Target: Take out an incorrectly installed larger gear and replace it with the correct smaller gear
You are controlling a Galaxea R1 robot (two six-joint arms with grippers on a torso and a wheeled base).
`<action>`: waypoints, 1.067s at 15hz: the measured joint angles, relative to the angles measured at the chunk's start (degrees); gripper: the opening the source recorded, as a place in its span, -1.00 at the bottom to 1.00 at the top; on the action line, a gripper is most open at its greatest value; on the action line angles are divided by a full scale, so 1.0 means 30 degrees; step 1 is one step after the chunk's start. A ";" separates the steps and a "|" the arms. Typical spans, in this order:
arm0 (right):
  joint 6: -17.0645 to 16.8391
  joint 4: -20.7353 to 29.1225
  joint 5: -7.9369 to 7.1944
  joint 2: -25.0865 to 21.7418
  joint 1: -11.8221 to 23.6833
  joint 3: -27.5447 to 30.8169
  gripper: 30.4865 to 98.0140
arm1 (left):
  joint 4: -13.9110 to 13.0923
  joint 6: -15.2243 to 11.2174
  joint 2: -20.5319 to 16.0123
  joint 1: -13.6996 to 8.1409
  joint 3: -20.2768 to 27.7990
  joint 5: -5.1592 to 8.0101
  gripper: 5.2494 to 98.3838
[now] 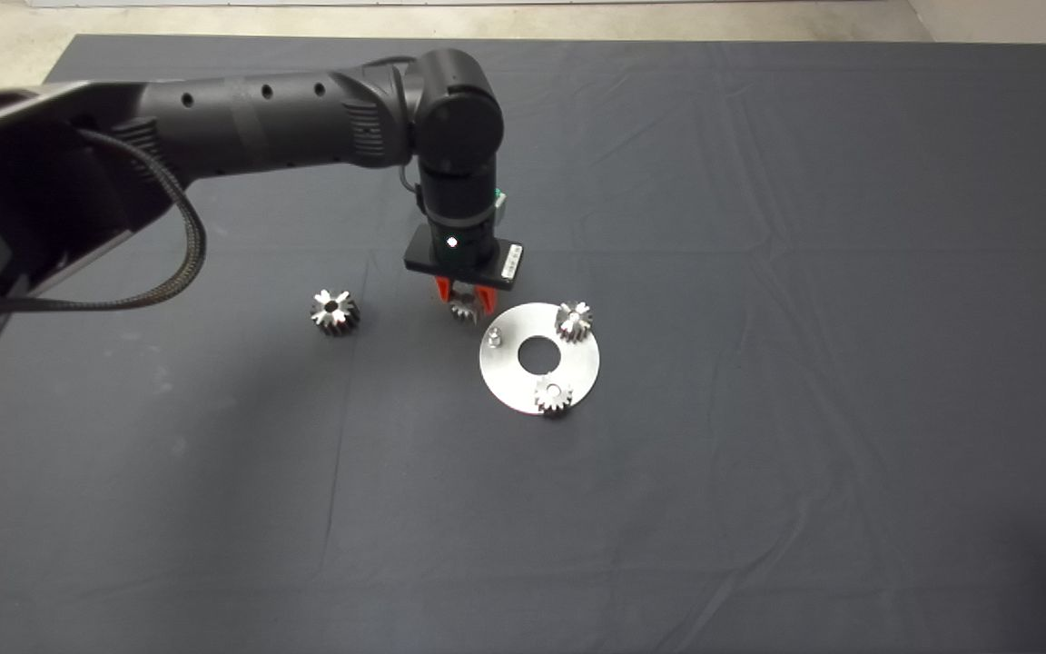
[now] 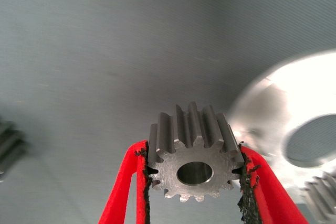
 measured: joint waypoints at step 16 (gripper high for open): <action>0.0272 0.0000 -0.0008 0.0535 0.0000 -0.0008 0.72 | -0.0203 -0.1573 0.0424 0.0000 0.1777 0.0126 -0.47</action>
